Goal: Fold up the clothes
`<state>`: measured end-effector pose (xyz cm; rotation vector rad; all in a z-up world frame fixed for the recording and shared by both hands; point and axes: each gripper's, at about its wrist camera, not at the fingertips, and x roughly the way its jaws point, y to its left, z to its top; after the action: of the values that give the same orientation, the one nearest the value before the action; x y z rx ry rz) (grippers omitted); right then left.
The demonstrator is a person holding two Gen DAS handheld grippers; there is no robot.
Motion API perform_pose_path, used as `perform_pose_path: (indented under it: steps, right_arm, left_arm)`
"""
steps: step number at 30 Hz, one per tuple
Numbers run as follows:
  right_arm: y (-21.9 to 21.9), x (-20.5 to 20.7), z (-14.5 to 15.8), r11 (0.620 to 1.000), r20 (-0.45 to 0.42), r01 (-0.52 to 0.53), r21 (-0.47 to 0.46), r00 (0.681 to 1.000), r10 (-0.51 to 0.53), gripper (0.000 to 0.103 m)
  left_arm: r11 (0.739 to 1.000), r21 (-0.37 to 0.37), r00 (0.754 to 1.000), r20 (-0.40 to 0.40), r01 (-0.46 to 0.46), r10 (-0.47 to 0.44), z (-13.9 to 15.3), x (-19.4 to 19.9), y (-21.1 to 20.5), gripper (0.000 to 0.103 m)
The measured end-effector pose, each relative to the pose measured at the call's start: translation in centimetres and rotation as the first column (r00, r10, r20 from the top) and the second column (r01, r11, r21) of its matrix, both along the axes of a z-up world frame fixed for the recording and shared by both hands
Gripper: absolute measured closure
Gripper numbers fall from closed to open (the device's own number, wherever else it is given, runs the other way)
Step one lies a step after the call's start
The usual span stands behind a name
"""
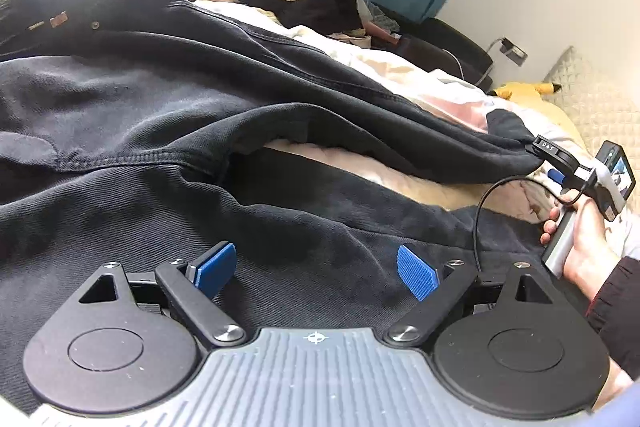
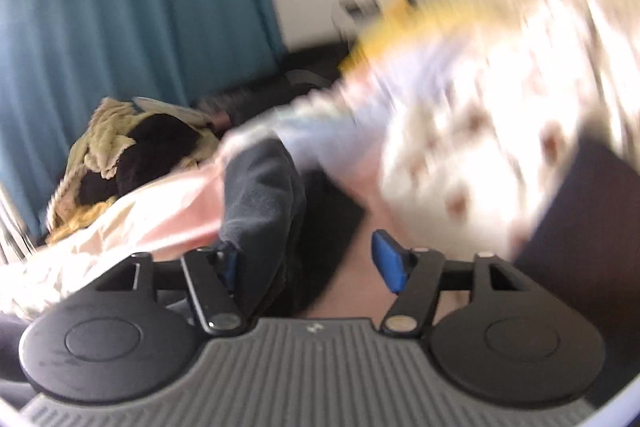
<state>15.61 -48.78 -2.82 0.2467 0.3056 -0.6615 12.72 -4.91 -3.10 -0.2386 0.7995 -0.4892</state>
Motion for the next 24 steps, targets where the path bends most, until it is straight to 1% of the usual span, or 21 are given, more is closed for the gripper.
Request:
perform_pose_path:
  steps: [1, 2, 4, 6, 10, 13, 14, 15, 16, 17, 19, 20, 22, 24]
  right_arm:
    - [0.1, 0.4, 0.1, 1.0, 0.007, -0.015, -0.026, 1.0, 0.016, 0.028]
    - [-0.2, 0.8, 0.3, 0.999, 0.019, -0.034, -0.019, 0.999, 0.035, 0.028]
    - [-0.9, 1.6, 0.9, 0.999, 0.046, -0.042, 0.028, 0.998, 0.041, 0.028]
    - [-1.2, 2.4, 1.5, 0.997, 0.068, -0.056, 0.051, 0.996, 0.053, 0.027]
    - [0.2, 2.8, 3.2, 0.999, 0.088, -0.048, 0.0, 0.995, 0.047, 0.026]
    - [2.2, 2.3, 3.6, 0.998, 0.063, -0.023, -0.05, 0.998, 0.026, 0.024]
    - [2.5, 2.0, 3.4, 0.999, 0.054, -0.009, -0.035, 0.999, 0.011, 0.024]
    - [2.3, 1.8, 2.9, 1.0, 0.042, 0.01, 0.007, 0.999, -0.01, 0.024]
    - [1.7, 1.5, 2.3, 0.997, 0.026, 0.035, 0.075, 0.999, -0.037, 0.024]
    - [1.1, 1.1, 1.7, 0.987, 0.008, 0.062, 0.15, 0.998, -0.064, 0.024]
    - [-0.4, 0.3, 0.6, 0.955, -0.003, 0.102, 0.28, 0.994, -0.105, 0.024]
    - [-0.8, -0.1, 0.2, 0.941, -0.019, 0.111, 0.32, 0.994, -0.111, 0.024]
    - [-1.4, -0.7, -0.6, 0.921, -0.056, 0.123, 0.371, 0.992, -0.11, 0.024]
    - [-1.8, -1.3, -1.1, 0.901, -0.056, 0.115, 0.418, 0.993, -0.101, 0.024]
  left_arm:
    - [1.0, -0.008, 1.0, 0.008, 0.002, -0.002, 0.1, 0.0, 0.0, 0.013]
    - [1.0, -0.001, 1.0, 0.023, -0.002, 0.002, 0.3, -0.1, -0.1, 0.013]
    - [1.0, 0.012, 0.999, 0.048, -0.001, 0.001, 0.5, -0.2, -0.3, 0.013]
    - [1.0, 0.01, 0.999, 0.039, 0.002, -0.003, 0.3, 0.1, -0.4, 0.013]
    - [1.0, 0.01, 1.0, 0.0, 0.003, -0.003, -0.3, 0.9, -0.5, 0.013]
    - [1.0, 0.005, 1.0, -0.008, 0.0, 0.0, -0.7, 1.3, -0.4, 0.013]
    - [1.0, 0.004, 1.0, -0.009, 0.0, 0.0, -0.7, 1.3, -0.3, 0.013]
    - [1.0, 0.003, 1.0, -0.009, 0.0, 0.0, -0.8, 1.3, -0.2, 0.013]
    - [1.0, 0.001, 1.0, -0.009, 0.001, -0.001, -0.8, 1.3, -0.2, 0.013]
    - [1.0, 0.003, 1.0, -0.007, 0.001, -0.001, -0.8, 1.2, -0.2, 0.013]
    - [1.0, 0.005, 1.0, -0.003, 0.003, -0.003, -0.7, 1.1, -0.2, 0.013]
    - [1.0, 0.007, 1.0, -0.001, 0.002, -0.002, -0.7, 1.0, -0.2, 0.013]
    - [1.0, 0.009, 1.0, 0.0, -0.003, 0.003, -0.6, 0.9, -0.2, 0.013]
    - [1.0, 0.005, 1.0, 0.0, -0.009, 0.009, -0.4, 0.7, -0.1, 0.013]
